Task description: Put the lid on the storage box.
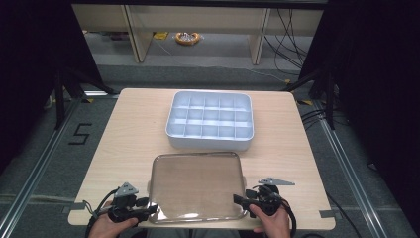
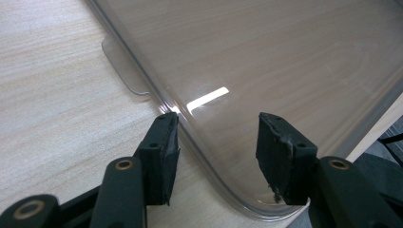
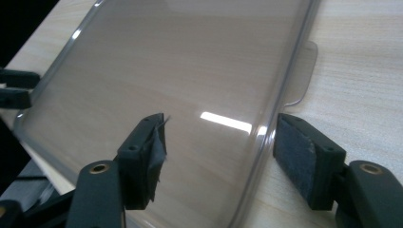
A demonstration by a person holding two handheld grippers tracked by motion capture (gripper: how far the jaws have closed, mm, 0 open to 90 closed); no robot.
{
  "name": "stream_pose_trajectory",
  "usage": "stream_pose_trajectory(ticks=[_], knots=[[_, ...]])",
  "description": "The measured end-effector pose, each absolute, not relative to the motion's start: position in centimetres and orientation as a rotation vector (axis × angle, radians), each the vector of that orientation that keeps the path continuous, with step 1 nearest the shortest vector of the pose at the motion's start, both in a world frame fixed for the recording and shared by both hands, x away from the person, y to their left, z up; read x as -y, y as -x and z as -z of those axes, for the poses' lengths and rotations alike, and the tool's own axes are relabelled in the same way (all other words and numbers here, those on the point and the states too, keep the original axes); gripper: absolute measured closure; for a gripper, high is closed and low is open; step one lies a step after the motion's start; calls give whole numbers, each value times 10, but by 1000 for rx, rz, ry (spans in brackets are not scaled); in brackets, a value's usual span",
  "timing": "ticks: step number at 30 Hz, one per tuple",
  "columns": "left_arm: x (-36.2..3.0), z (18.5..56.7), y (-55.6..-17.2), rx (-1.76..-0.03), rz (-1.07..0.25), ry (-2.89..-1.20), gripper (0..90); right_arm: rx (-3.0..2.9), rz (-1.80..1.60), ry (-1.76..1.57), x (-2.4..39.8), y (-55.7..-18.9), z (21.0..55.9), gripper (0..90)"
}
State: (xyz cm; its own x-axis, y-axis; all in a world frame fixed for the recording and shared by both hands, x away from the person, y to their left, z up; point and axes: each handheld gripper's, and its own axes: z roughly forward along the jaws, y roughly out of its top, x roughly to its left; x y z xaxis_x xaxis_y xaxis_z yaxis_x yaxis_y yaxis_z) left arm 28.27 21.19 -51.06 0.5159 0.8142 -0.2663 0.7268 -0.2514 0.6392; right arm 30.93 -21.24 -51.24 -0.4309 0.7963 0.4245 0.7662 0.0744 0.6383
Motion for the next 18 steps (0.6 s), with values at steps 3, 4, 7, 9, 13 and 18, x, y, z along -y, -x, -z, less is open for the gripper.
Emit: stream_pose_trajectory(ticks=[3,4,7,9,13,18], knots=[[-213,510,-282,-1261,-179,-2038,484,-2140,-1388,-1847,208,-303,514,325],[-213,510,-282,-1261,-179,-2038,485,-2140,-1388,-1847,208,-303,514,325],[-212,511,-282,-1215,-198,-2059,487,-2069,-1477,-1960,212,-299,515,328],[-211,511,-282,-1193,-220,-2078,497,-2031,-1524,-2022,215,-300,518,386],[-214,511,-283,-1194,-181,-2058,495,-2078,-1601,-2019,212,-298,521,556],[-215,512,-283,-1198,-159,-2033,487,-2173,-1581,-1812,215,-296,512,564]])
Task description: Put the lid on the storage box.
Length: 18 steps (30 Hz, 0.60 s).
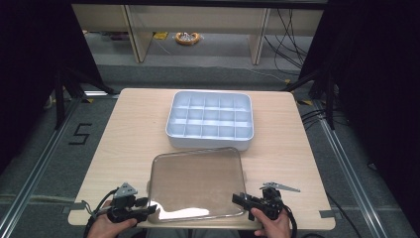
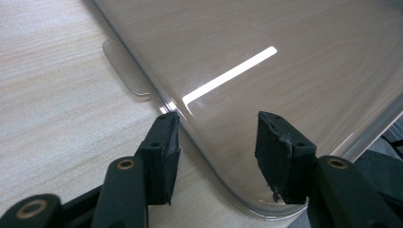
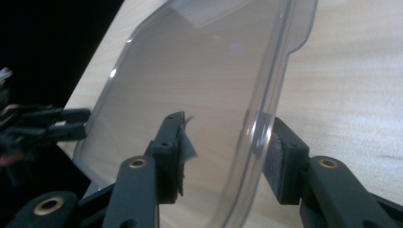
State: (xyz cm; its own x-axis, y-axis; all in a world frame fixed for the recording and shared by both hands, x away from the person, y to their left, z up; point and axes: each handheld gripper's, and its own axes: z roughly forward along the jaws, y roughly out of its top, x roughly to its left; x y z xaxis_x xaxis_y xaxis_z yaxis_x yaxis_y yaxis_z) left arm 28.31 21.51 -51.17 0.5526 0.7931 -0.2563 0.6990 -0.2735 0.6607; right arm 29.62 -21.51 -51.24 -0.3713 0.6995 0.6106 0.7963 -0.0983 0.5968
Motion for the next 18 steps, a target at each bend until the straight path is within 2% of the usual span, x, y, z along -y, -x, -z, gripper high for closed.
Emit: stream_pose_trajectory(ticks=[10,18], knots=[[-214,512,-283,-1186,-144,-2035,365,2164,1577,1482,222,-288,503,603],[-218,512,-287,-1218,-112,-1994,312,2155,1596,1399,223,-288,498,625]])
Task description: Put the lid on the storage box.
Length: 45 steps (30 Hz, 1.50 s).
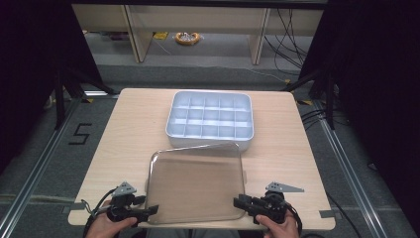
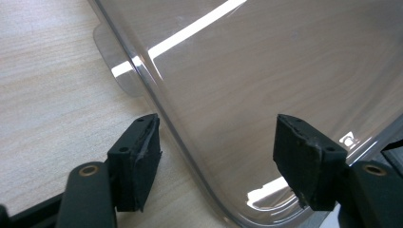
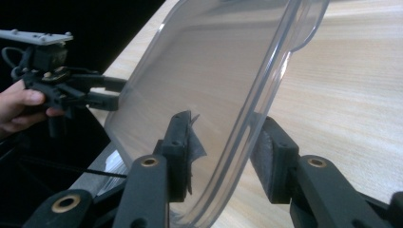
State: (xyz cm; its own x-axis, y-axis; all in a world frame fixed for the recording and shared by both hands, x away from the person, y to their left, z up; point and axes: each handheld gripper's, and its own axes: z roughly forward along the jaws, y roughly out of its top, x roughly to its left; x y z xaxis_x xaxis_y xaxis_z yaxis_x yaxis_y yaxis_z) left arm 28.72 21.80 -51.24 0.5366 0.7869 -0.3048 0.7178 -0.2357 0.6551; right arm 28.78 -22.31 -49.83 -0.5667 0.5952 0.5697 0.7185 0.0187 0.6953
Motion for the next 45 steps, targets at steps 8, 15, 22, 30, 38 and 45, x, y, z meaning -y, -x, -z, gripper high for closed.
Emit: stream_pose_trajectory(ticks=[8,15,22,30,38,45], knots=[[-222,512,-290,-1302,-118,-1938,276,2284,1500,1359,220,-288,500,685],[-230,511,-289,-1330,-71,-1898,373,2299,1454,1382,220,-290,506,679],[-231,501,-283,-1293,-124,-1854,509,2310,1470,1420,217,-284,497,696],[-230,488,-276,-1242,-209,-1807,617,2451,1417,1491,214,-279,488,735],[-229,477,-274,-1228,-215,-1766,641,2450,1417,1508,212,-278,482,723],[-223,462,-283,-1209,-242,-1753,650,2470,1431,1581,214,-287,467,695]])
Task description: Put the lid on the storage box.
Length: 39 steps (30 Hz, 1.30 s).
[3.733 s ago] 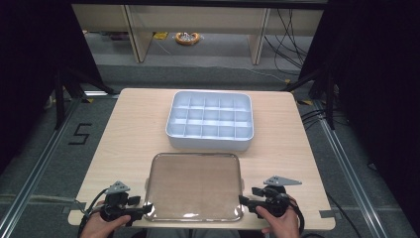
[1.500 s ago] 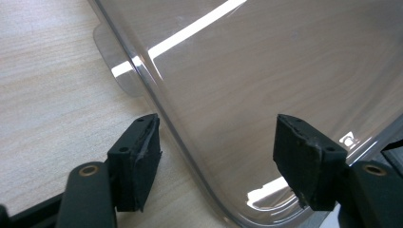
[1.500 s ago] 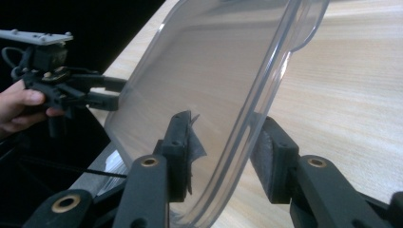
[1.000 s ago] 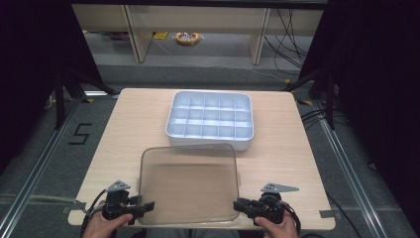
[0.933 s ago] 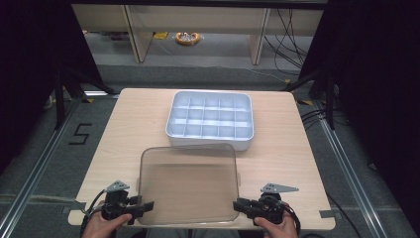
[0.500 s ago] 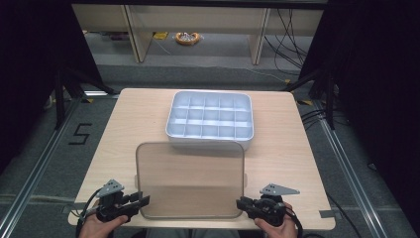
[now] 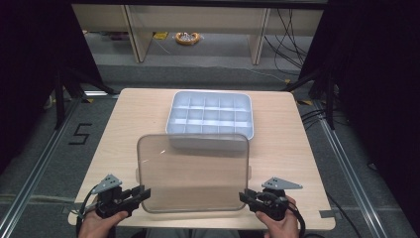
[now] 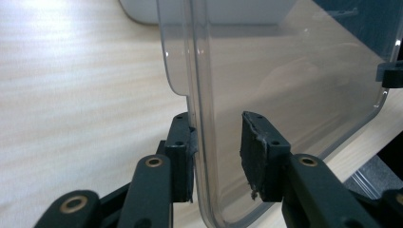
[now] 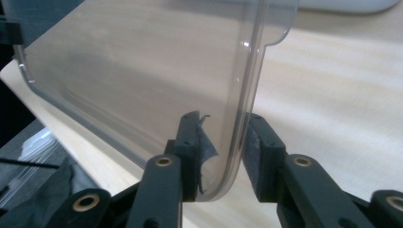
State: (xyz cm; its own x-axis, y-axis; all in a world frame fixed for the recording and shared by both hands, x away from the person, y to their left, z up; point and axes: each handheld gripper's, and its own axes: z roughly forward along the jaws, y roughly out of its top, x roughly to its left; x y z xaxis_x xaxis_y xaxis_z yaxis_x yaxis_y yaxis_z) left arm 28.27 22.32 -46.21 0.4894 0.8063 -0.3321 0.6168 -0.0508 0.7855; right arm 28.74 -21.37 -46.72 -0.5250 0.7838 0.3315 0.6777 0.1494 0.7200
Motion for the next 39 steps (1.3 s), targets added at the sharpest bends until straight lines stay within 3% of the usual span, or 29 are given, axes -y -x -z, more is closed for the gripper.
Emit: stream_pose_trajectory(ticks=[39], knots=[[-176,389,-434,-1266,-340,-1705,571,-2001,-1240,-1458,223,-411,393,623]])
